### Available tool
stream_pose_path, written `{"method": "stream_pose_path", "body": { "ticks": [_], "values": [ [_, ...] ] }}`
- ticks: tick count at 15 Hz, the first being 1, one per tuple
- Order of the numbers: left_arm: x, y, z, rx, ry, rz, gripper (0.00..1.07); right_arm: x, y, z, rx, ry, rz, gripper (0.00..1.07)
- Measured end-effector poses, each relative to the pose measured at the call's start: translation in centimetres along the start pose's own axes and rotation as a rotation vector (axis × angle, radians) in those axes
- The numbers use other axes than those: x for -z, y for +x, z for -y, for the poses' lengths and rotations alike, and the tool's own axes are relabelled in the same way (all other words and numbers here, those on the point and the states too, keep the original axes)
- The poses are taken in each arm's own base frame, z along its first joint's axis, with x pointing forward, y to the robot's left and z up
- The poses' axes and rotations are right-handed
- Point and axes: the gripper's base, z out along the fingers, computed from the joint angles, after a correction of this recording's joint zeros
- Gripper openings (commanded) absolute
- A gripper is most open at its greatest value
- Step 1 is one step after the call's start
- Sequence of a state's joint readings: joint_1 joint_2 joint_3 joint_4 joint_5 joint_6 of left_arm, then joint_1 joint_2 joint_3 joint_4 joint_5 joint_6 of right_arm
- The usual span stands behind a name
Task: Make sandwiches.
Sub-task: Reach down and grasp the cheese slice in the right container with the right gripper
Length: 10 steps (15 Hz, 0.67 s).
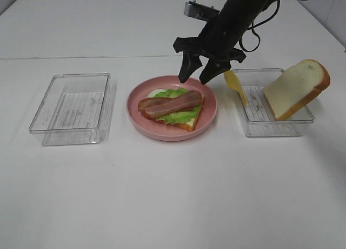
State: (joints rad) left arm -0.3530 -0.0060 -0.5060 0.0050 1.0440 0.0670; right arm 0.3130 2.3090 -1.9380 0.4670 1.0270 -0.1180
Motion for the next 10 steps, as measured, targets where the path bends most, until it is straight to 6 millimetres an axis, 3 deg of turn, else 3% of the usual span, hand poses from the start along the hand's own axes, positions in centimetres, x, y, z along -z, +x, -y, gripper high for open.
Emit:
{"method": "stream_pose_path", "body": {
  "ticks": [3,5,7,8,10],
  "values": [
    [0.0,0.0,0.0,0.0,0.0,0.0,0.82,1.2,0.0,-0.1,0.034,0.045,0.02,0.66],
    [0.0,0.0,0.0,0.0,0.0,0.0,0.82,4.0,0.0,-0.7,0.09,0.118,0.071,0.67],
    [0.0,0.0,0.0,0.0,0.0,0.0,0.82,6.6,0.2,-0.9,0.139,0.213,0.109,0.8],
    [0.0,0.0,0.0,0.0,0.0,0.0,0.82,7.2,0.3,-0.7,0.149,0.259,0.107,0.87],
    [0.0,0.0,0.0,-0.001,-0.001,0.0,0.82,7.2,0.4,0.0,0.16,0.332,0.086,0.88]
  ]
}}
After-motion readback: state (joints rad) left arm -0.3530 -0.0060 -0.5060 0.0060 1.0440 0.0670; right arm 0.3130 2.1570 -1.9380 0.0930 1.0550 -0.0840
